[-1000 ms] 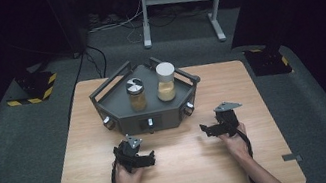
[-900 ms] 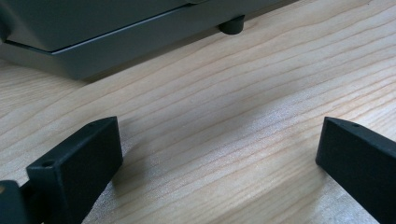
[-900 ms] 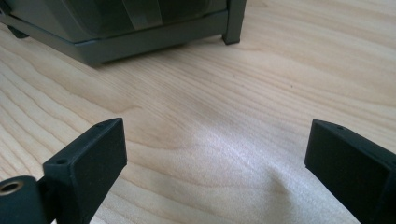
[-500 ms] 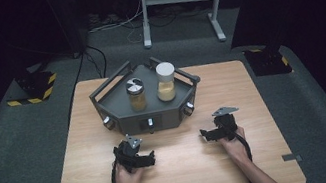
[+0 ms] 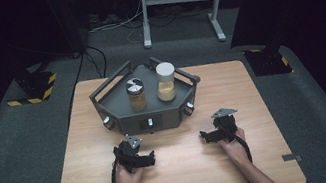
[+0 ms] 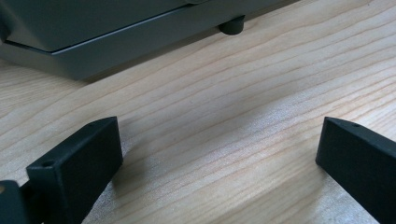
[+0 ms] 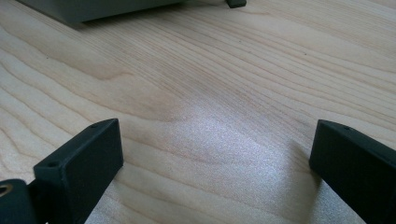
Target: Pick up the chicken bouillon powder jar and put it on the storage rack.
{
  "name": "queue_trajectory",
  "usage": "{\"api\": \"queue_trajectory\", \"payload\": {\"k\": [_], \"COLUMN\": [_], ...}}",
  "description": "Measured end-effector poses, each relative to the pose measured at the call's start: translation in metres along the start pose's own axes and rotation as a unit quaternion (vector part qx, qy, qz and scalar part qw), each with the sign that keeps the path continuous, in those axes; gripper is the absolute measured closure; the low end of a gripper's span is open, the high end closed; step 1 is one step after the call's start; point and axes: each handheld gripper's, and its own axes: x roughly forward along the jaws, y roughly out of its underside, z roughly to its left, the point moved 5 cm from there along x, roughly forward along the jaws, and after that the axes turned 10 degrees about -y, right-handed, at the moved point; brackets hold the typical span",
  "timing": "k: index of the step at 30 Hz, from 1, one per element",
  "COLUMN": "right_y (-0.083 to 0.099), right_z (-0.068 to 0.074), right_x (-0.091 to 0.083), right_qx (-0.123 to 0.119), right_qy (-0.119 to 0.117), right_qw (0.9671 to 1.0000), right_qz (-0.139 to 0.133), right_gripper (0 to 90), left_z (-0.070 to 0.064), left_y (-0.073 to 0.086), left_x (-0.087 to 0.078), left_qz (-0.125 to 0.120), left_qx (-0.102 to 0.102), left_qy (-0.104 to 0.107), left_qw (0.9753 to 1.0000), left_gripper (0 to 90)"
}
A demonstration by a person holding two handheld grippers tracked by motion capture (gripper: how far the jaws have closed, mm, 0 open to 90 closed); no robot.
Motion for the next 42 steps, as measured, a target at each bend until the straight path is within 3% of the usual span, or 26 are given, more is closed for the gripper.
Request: {"api": "queue_trajectory", "payload": {"k": [27,42], "right_y": [-0.0003,-0.0014], "right_z": [0.0002,0.0064], "right_x": [0.0001,0.0022], "right_qx": [0.000,0.018], "right_qy": [0.001,0.019], "right_qw": [1.0000,0.9997], "right_qz": [0.001,0.000], "right_gripper": [1.7,0.2], "left_z": [-0.0001,0.0001], "left_y": [0.0000,-0.0003], "left_x": [0.0000,0.0001], "left_qz": [0.000,0.000], "left_qx": [0.000,0.000], "left_qy": [0.000,0.000], "left_qw": [1.0000,1.0000], "left_gripper": [0.4,0.3]}}
